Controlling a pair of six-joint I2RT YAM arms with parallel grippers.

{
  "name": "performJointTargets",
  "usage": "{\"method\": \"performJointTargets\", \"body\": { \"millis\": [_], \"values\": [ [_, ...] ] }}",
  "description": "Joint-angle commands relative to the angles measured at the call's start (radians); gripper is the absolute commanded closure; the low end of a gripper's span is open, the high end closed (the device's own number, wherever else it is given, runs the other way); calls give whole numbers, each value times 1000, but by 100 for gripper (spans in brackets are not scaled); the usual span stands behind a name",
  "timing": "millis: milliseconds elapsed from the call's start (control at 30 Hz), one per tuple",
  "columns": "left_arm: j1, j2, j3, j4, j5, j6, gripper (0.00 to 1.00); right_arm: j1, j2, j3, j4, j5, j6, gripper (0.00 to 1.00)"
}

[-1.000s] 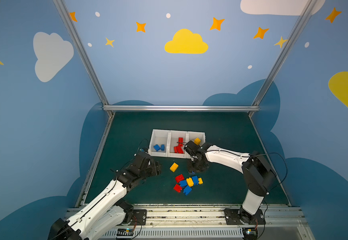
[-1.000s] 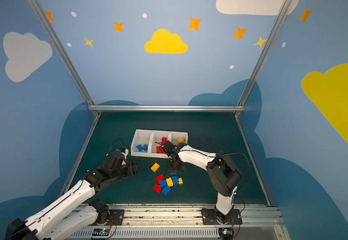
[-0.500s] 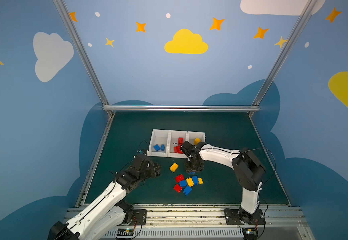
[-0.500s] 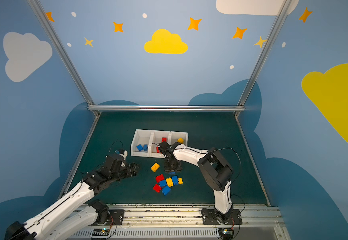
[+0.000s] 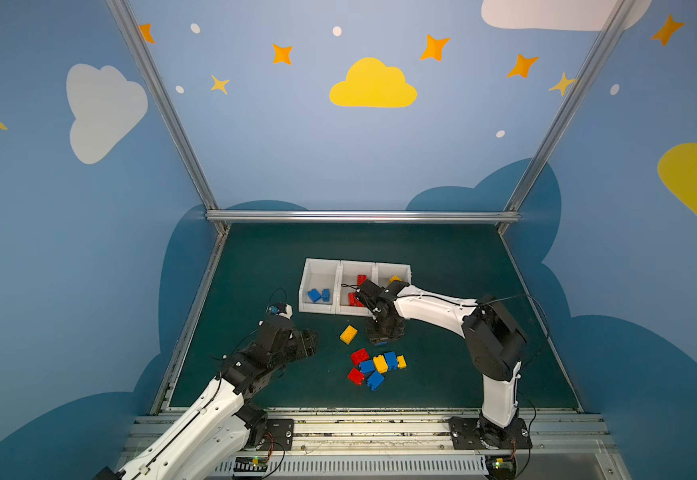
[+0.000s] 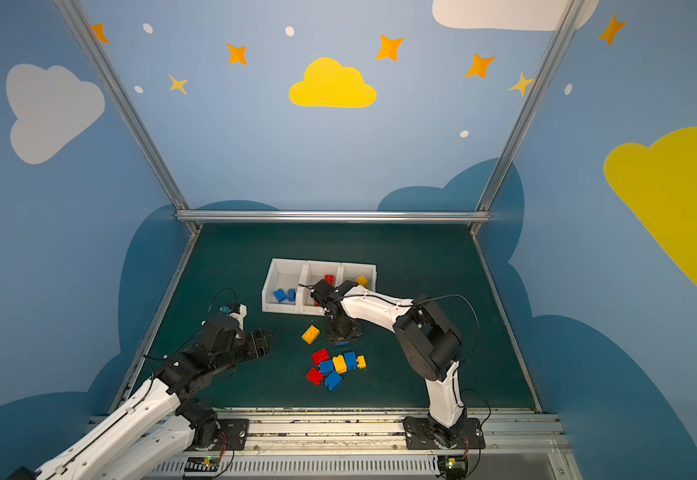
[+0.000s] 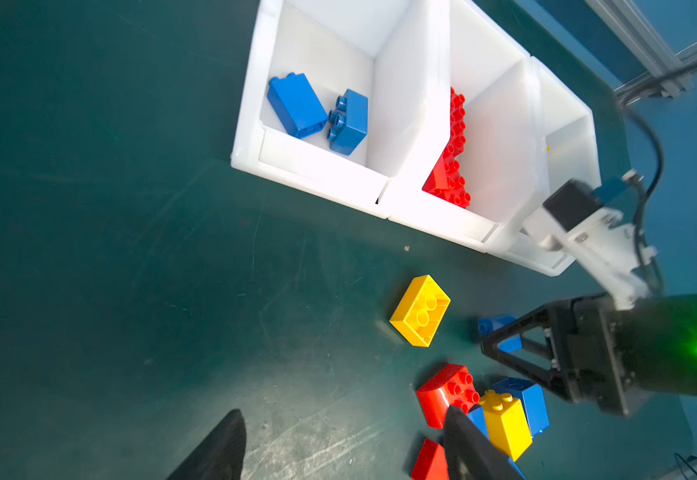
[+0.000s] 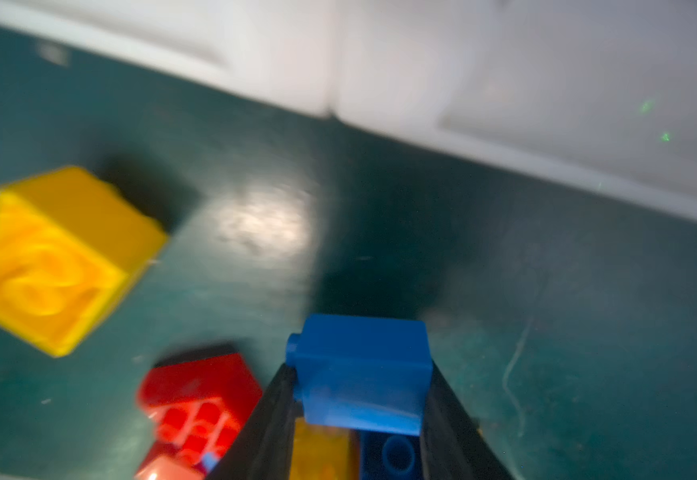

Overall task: Sort the legos into containers by color
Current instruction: 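Lower the right gripper onto the blue 2x2 brick and close on it, then carry the blue brick with the right gripper to the blue compartment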

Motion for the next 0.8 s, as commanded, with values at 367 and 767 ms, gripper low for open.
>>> {"method": "performJointTargets", "body": {
  "millis": [367, 767],
  "values": [
    [5, -88, -31, -81, -18, -22, 25, -2, 235, 727, -173, -24, -241, 68],
    [5, -153, -60, -100, 4, -43, 25, -12, 436, 913, 30, -67, -368, 66]
  ]
}}
